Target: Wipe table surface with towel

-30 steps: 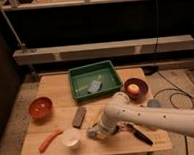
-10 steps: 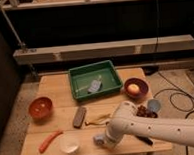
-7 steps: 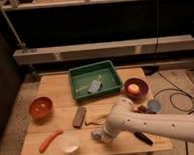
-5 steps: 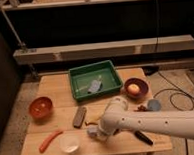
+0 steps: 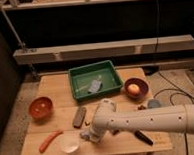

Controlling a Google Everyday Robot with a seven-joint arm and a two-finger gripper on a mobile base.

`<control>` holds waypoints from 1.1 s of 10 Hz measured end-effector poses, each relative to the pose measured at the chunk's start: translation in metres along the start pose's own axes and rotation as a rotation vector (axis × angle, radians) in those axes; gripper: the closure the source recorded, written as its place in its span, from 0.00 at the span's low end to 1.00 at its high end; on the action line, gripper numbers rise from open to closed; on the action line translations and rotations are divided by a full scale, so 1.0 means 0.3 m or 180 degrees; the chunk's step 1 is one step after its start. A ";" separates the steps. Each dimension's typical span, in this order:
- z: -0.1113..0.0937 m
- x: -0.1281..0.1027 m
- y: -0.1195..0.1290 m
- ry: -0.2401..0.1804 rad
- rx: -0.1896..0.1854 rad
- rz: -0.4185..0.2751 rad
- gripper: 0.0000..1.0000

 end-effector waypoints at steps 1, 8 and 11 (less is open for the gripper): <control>-0.019 -0.009 -0.019 0.0011 -0.0007 -0.0009 1.00; -0.163 -0.207 -0.135 -0.0124 -0.0007 0.0175 1.00; -0.156 -0.233 -0.054 -0.0156 -0.0051 0.0357 1.00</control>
